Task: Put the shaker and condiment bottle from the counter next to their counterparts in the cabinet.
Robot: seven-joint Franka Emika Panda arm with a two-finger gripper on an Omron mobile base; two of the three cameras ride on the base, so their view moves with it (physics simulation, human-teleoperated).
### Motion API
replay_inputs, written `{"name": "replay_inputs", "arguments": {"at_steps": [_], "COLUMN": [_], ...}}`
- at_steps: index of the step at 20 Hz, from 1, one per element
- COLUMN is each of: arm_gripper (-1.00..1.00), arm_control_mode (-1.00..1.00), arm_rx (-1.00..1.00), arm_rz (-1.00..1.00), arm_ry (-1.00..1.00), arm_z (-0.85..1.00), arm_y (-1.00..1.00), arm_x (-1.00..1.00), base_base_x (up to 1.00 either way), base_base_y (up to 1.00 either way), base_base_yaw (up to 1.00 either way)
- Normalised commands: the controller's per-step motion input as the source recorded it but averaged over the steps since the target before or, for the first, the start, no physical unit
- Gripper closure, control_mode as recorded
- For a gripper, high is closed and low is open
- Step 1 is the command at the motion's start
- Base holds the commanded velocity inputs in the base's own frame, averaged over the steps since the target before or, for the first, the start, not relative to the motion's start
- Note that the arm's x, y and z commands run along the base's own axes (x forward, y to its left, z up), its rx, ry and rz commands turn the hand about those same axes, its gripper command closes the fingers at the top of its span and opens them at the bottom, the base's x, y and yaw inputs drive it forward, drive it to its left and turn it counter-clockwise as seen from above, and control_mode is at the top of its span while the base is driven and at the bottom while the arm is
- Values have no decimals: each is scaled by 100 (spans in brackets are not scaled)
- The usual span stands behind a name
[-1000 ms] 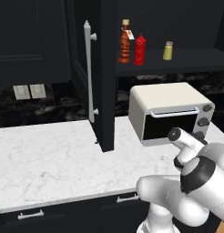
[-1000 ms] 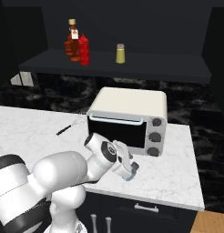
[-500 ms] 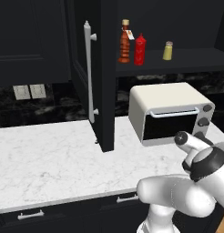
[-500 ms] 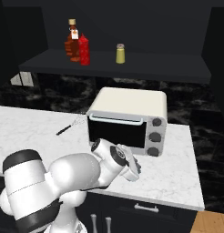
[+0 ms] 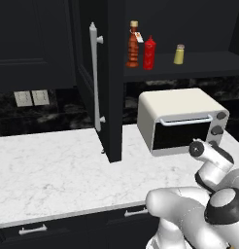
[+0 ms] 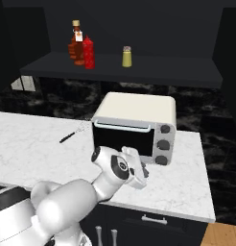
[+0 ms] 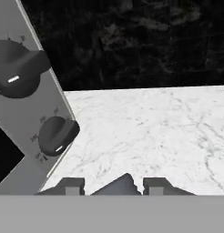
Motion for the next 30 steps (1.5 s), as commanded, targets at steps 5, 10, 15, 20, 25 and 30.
{"name": "replay_inputs", "arguments": {"at_steps": [5,10,15,20,25,30], "arm_gripper": [100,100,100,100,100,100], "arm_control_mode": [-100,-100,-100,-100,-100,-100], "arm_rx": [-14,-19,-21,-22,-22,-21], "arm_rz": [2,8,13,17,19,25], "arm_ry": [-28,-25,-25,-25,-27,-27], "arm_z": [78,87,83,78,79,84], "arm_y": [0,0,13,24,25,15], "arm_x": [-28,-20,-12,-9,-9,0], "base_base_x": [0,0,0,0,0,0], "base_base_y": [0,0,0,0,0,0], "base_base_yaw": [0,0,0,0,0,0]}}
